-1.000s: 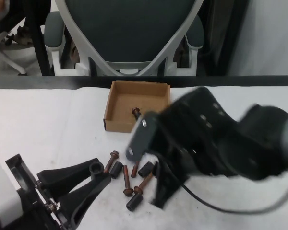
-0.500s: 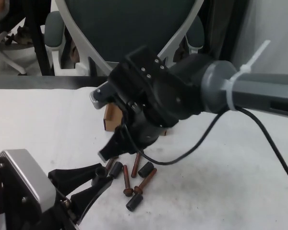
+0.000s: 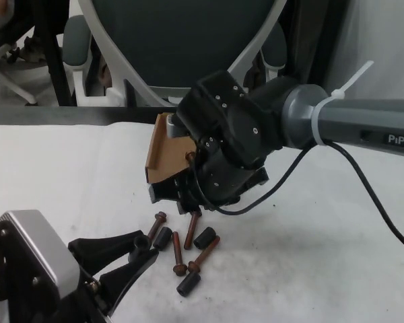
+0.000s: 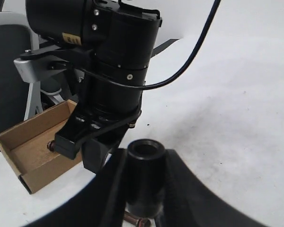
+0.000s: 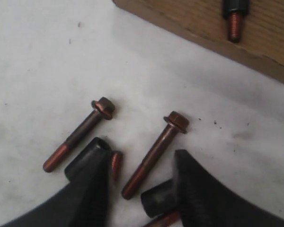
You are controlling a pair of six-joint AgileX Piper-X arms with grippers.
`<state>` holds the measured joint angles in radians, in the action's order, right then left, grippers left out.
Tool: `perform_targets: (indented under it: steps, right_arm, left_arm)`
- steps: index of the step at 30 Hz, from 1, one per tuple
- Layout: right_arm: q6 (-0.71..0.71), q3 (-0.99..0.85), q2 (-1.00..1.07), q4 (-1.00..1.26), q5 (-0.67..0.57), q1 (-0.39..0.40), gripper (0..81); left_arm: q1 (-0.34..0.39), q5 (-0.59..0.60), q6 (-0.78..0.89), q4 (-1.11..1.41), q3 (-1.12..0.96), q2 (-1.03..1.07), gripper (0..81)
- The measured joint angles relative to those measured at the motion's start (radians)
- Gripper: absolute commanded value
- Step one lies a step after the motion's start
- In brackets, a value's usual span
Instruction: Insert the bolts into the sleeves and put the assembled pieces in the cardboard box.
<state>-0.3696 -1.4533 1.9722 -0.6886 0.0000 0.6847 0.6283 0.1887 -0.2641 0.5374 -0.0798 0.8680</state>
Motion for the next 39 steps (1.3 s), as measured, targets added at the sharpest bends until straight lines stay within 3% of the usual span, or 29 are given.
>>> perform_targets:
  steps: [21,23,30,39]
  right_arm:
    - [-0.131,-0.002,0.103,0.016,-0.028,-0.004,41.0]
    - [-0.161,-0.008,0.108,0.036,-0.028,-0.004,37.9]
    - [-0.208,-0.043,0.144,0.086,-0.022,-0.006,14.2]
    - [-0.214,-0.048,0.158,0.117,-0.022,-0.013,11.5]
  left_arm:
    - [0.0,-0.001,0.003,-0.005,0.0,0.0,0.8]
    - [0.0,-0.001,0.003,-0.005,0.0,0.0,0.8]
    - [0.0,-0.001,0.003,-0.005,0.0,0.0,0.8]
    - [0.0,-0.001,0.003,-0.005,0.0,0.0,0.8]
